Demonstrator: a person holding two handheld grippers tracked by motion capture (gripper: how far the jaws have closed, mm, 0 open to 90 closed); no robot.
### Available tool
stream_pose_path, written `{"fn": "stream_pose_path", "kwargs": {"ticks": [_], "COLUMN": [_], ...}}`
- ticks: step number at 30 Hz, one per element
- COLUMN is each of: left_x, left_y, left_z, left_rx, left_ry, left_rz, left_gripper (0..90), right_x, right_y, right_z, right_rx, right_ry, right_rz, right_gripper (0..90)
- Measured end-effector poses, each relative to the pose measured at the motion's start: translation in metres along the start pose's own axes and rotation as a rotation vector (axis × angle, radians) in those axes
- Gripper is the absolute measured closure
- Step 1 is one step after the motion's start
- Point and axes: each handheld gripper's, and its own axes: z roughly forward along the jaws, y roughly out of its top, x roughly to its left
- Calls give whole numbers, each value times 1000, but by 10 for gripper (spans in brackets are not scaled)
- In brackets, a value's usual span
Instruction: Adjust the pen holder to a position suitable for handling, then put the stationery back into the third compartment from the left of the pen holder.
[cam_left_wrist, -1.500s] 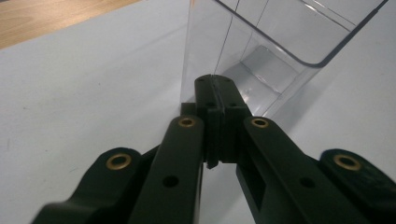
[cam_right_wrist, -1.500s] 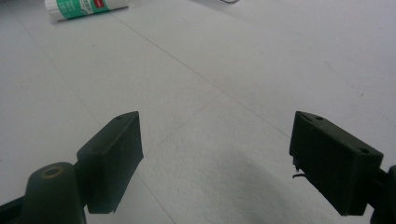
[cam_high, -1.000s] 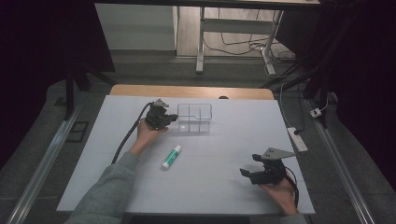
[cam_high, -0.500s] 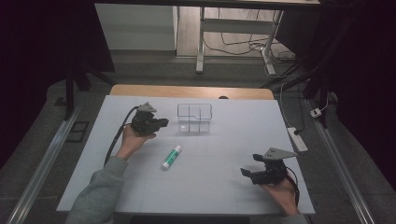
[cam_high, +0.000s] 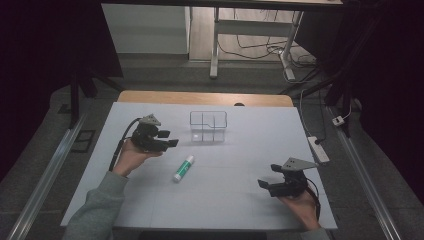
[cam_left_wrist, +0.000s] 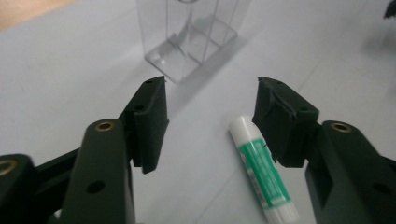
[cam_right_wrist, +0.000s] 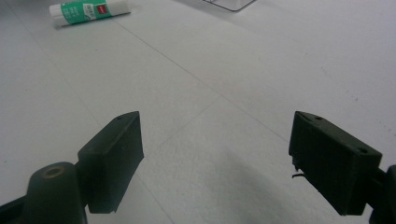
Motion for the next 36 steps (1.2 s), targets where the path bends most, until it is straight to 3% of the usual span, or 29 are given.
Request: {"fn": "stream_pose_path", "kwargs": {"ticks": [4, 8, 11, 14, 19, 22, 28, 36], "left_x": [-8, -14, -17, -21, -26, -28, -32, -37], "left_y": [-5, -5, -4, -3, -2, 0, 5, 12], "left_z": [-4, -9, -10, -8, -1, 6, 22, 36], "left_rx": [51, 77, 101, 126, 162, 177, 214, 252], "left_ry": [-8, 34, 34, 27, 12, 47, 42, 78], "left_rz": [3, 4, -5, 13, 37, 49, 73, 55], "left_gripper": [339, 296, 272, 258, 249, 254, 262, 280], "right_x": [-2, -1, -1, 0, 0, 0, 0, 1], "right_y": [1, 2, 2, 2, 2, 2, 2, 2], "right_z": [2, 2, 2, 1, 2, 3, 4, 3], "right_rx": [-3, -9, -11, -16, -4, 0, 6, 5], "right_ry": [4, 12, 12, 6, -2, 10, 11, 8], "right_rz": [10, 4, 8, 9, 2, 0, -3, -7], "right_gripper": [172, 172, 172, 172, 172, 172, 172, 172]}}
